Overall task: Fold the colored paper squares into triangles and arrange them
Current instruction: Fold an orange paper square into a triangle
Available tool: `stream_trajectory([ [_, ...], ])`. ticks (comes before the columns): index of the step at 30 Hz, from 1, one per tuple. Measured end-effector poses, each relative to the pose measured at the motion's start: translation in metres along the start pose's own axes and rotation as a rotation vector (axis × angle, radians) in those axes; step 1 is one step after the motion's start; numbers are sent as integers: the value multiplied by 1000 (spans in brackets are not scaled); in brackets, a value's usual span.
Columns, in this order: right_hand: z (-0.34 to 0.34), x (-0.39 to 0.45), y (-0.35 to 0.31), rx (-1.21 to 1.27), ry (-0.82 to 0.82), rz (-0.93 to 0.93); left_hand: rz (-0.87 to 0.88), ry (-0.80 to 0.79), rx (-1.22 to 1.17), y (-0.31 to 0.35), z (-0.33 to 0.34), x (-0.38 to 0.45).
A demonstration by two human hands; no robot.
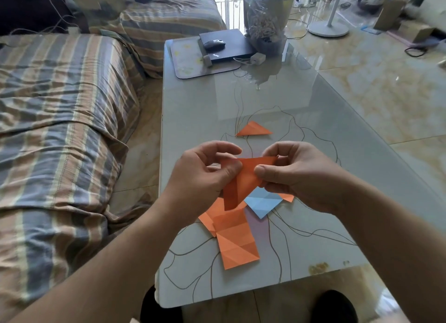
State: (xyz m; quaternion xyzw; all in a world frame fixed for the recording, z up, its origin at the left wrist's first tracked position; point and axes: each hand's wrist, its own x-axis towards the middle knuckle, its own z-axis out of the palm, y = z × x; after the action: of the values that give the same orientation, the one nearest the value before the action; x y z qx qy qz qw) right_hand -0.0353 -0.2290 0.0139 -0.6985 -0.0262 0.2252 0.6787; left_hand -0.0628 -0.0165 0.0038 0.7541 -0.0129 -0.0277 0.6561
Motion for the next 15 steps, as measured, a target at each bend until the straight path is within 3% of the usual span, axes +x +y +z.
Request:
stream_trajectory([
  [3, 6, 3, 2, -109, 113, -55, 18, -3, 54, -2, 3, 0],
  [8, 7, 5, 3, -38, 181, -31, -347, -84, -288, 4, 8, 3],
  [11, 9, 3, 1, -12, 183, -2, -385, -173, -261, 1, 10, 0],
  [15, 10, 4, 1, -21, 201, 29, -408, -113, -214, -5, 18, -2],
])
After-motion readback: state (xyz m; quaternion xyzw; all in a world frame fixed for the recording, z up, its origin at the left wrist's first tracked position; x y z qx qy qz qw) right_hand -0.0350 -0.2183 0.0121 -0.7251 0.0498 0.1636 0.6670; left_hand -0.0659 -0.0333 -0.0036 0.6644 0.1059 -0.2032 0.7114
